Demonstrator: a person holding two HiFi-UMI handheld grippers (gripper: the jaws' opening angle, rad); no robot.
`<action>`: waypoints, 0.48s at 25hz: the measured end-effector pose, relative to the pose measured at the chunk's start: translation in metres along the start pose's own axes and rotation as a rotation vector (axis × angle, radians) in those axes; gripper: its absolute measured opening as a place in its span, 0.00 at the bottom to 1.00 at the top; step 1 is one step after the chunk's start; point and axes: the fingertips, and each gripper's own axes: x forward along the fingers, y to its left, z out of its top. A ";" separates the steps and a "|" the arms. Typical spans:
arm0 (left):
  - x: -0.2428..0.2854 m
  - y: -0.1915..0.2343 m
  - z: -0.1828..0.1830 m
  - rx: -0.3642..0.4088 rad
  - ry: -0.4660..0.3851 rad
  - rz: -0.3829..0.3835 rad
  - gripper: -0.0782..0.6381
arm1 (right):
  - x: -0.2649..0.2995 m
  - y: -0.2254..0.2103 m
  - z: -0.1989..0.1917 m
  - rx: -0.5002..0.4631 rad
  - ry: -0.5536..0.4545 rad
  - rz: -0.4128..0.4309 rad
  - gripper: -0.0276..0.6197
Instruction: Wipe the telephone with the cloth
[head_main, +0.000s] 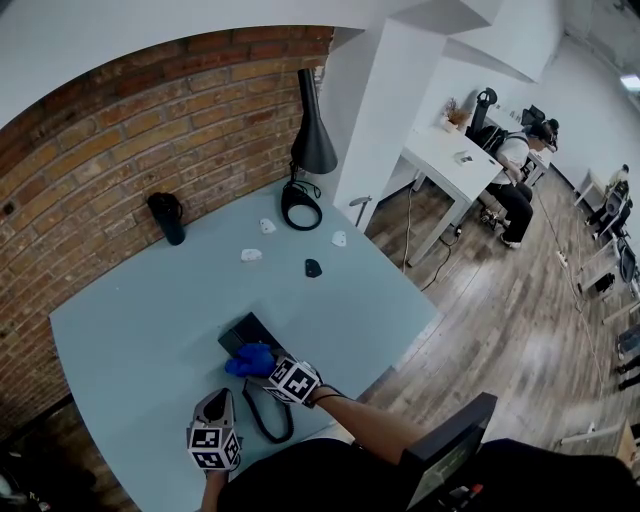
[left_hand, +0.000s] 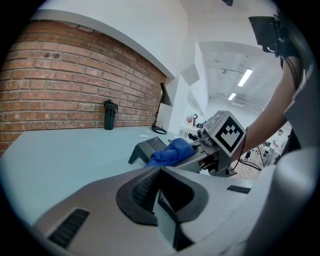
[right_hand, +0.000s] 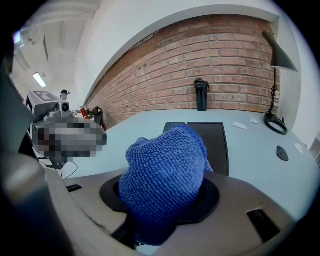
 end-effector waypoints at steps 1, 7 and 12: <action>0.000 -0.001 0.000 0.000 0.000 0.000 0.12 | -0.001 0.001 -0.002 0.004 0.002 0.002 0.36; 0.001 -0.004 -0.001 0.002 -0.001 -0.004 0.12 | -0.006 0.003 -0.018 0.013 0.010 0.006 0.36; 0.003 -0.008 -0.002 0.017 0.002 -0.014 0.12 | -0.014 0.008 -0.028 0.045 0.006 0.014 0.36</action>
